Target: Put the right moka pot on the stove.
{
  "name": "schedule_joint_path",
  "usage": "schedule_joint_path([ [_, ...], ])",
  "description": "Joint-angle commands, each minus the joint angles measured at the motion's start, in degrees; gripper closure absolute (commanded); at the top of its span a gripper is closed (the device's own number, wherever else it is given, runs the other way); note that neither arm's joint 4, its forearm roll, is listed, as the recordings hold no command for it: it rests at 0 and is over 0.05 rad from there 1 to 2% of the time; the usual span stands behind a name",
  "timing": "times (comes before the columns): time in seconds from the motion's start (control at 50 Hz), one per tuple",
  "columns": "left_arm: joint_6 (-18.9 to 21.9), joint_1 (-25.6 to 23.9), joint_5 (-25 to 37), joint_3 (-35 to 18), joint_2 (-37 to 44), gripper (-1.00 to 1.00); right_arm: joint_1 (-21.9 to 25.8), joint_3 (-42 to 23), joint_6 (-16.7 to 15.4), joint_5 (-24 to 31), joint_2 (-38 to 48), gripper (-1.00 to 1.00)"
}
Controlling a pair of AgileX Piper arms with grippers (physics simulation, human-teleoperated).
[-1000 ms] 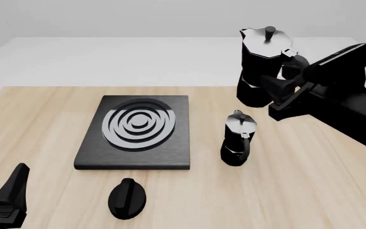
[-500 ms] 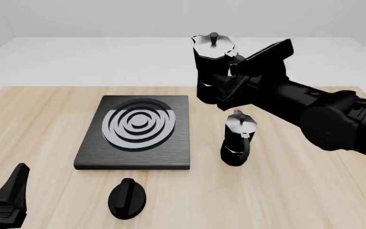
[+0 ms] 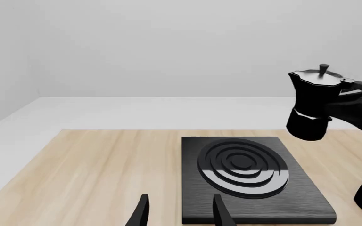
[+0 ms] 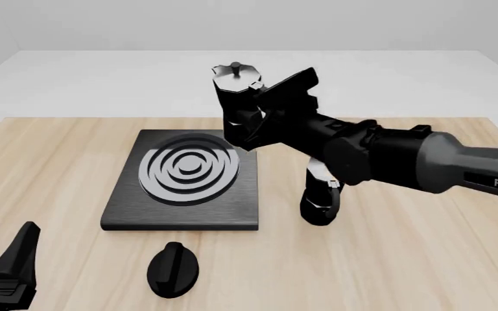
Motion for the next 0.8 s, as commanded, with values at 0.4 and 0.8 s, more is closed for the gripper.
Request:
schedule_joint_path([
  [0.4, 0.00, 0.00, 0.00, 0.00, 0.00, -1.00, 4.08, -9.79, 2.72, -4.54, 11.62, 1.00],
  [0.8, 0.00, 0.00, 0.00, 0.00, 0.00, -1.00, 5.30, -15.45, 3.50, -5.37, 18.21, 1.00],
])
